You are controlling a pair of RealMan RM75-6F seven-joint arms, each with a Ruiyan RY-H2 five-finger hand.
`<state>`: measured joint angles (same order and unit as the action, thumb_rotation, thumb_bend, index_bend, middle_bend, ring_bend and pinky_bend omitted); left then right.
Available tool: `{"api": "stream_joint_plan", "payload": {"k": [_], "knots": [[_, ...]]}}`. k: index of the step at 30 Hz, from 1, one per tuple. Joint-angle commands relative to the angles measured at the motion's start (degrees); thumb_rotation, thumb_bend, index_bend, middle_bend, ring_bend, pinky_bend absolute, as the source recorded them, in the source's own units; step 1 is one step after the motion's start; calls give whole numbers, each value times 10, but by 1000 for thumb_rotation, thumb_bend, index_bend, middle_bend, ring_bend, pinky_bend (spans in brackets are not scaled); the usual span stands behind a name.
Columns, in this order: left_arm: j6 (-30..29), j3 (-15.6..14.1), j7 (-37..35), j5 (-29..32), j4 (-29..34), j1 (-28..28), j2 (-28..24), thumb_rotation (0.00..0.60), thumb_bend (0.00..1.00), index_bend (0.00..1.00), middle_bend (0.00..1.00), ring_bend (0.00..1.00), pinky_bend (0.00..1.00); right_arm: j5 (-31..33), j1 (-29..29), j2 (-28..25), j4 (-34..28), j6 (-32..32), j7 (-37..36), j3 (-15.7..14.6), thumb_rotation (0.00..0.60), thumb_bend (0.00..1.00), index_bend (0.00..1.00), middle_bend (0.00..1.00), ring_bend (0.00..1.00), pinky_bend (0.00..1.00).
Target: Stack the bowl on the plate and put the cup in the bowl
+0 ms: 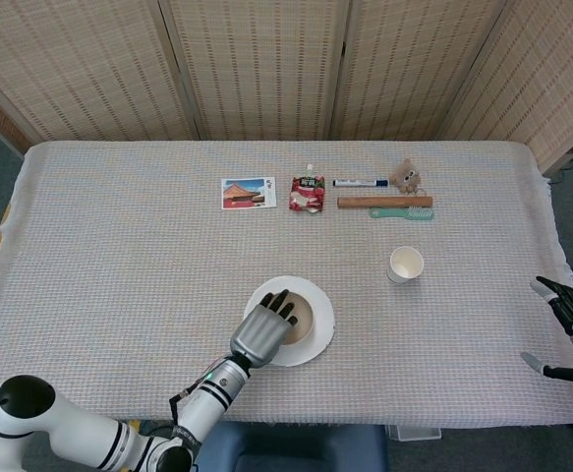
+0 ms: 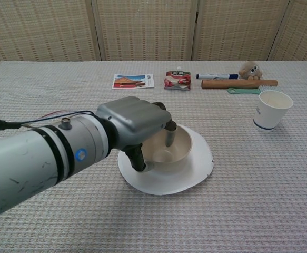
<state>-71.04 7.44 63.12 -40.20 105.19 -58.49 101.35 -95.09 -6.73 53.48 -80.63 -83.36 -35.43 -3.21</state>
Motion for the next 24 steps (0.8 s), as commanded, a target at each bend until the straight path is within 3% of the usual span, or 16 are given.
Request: {"api": "stream_joint_plan", "payload": {"k": [1, 8, 12, 18, 24], "knots": [[-39, -8, 11, -16, 46, 11, -23, 600, 355, 321, 224, 0, 190, 2, 0, 1, 0, 2, 3, 0, 600, 226, 0, 0, 0, 0], [-179, -73, 56, -86, 200, 72, -125, 600, 351, 159, 99, 0, 189, 5, 4, 2, -13, -4, 30, 2, 600, 226, 0, 0, 0, 0], [-247, -134, 4, -168, 253, 140, -203, 600, 349, 65, 24, 0, 189, 6, 3, 6, -27, 5, 66, 1, 600, 226, 0, 0, 0, 0], [-266, -214, -207, -284, 204, 239, -321, 600, 349, 46, 11, 0, 189, 14, 3, 13, -64, 10, 138, 6, 600, 226, 0, 0, 0, 0], [-248, -236, -395, -340, 110, 300, -386, 600, 349, 49, 6, 0, 188, 46, -56, -33, -144, 114, 229, 25, 600, 226, 0, 0, 0, 0]]}}
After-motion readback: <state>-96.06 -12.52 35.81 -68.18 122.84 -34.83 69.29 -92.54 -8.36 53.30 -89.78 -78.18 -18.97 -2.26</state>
